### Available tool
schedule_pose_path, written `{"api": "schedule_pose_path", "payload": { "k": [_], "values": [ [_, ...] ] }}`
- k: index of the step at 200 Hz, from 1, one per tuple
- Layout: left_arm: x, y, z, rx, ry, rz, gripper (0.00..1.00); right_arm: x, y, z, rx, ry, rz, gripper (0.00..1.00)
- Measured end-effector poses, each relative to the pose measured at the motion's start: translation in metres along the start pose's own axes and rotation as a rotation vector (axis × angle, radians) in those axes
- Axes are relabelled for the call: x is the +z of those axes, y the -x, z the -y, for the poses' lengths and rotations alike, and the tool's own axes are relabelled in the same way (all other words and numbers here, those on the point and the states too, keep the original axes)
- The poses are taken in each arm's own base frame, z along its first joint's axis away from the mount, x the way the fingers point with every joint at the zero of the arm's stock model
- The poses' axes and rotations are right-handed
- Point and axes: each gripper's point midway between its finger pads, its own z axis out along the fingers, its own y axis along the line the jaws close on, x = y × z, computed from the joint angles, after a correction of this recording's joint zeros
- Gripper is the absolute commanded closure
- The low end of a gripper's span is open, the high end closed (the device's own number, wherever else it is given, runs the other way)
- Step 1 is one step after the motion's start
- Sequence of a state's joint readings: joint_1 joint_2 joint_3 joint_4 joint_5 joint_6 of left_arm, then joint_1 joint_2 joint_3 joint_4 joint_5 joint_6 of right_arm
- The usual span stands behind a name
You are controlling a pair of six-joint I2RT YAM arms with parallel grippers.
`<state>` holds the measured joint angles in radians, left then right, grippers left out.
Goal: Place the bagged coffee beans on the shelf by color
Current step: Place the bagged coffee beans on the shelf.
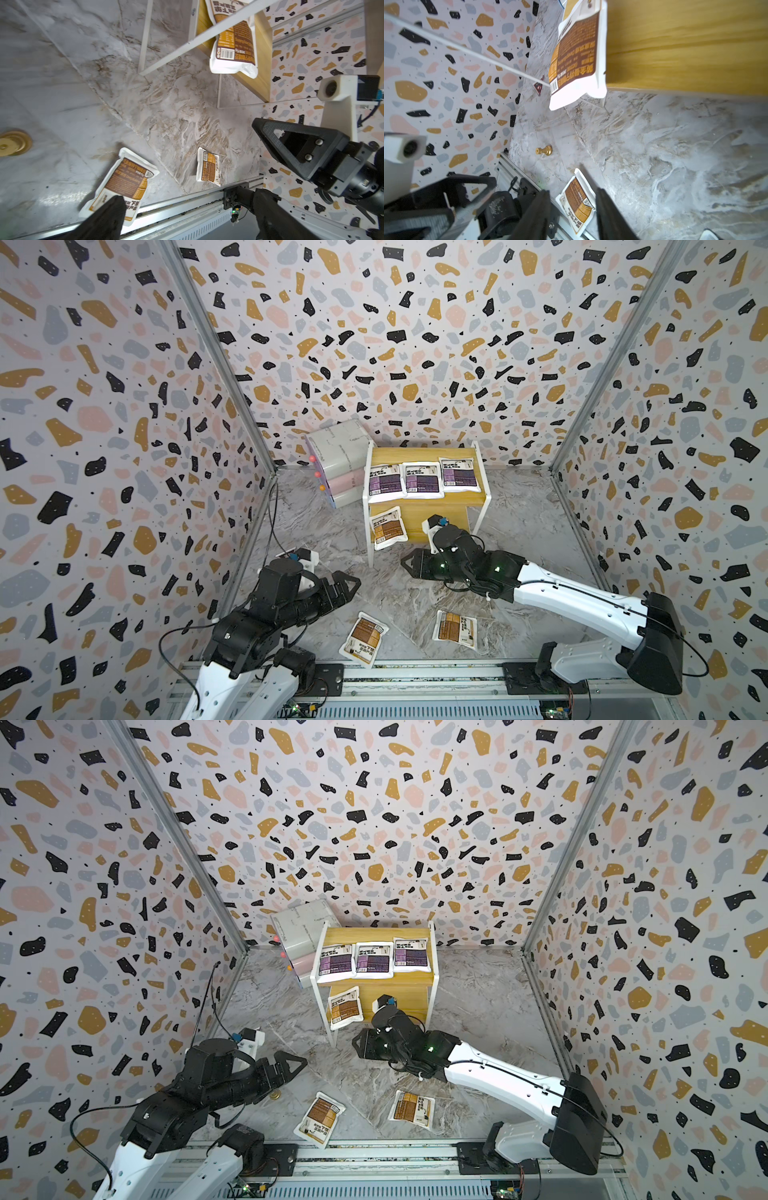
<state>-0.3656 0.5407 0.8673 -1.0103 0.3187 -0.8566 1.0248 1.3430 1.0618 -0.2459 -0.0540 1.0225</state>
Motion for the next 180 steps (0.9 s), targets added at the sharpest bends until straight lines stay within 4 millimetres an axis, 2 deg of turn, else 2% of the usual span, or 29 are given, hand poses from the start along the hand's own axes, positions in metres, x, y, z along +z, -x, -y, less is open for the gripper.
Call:
{"api": "schedule_pose_path", "payload": {
  "k": [25,62,88,134,180],
  "values": [
    [-0.003,-0.001,-0.013,-0.003,0.071,0.01,0.0,0.023,-0.013,0.0,0.014,0.018,-0.054,1.0],
    [-0.009,-0.001,-0.023,0.01,0.126,0.019,0.0,0.056,-0.026,-0.002,0.04,0.045,-0.113,1.0],
    [-0.017,0.0,-0.023,0.031,0.142,0.035,0.0,0.071,-0.024,-0.009,0.05,0.069,-0.12,1.0],
    [-0.024,0.002,-0.025,0.065,0.164,0.046,0.0,0.083,-0.008,-0.033,0.055,0.12,-0.096,1.0],
    [-0.027,0.002,-0.027,0.092,0.188,0.041,0.0,0.087,0.01,-0.046,0.055,0.128,-0.048,1.0]
  ]
}}
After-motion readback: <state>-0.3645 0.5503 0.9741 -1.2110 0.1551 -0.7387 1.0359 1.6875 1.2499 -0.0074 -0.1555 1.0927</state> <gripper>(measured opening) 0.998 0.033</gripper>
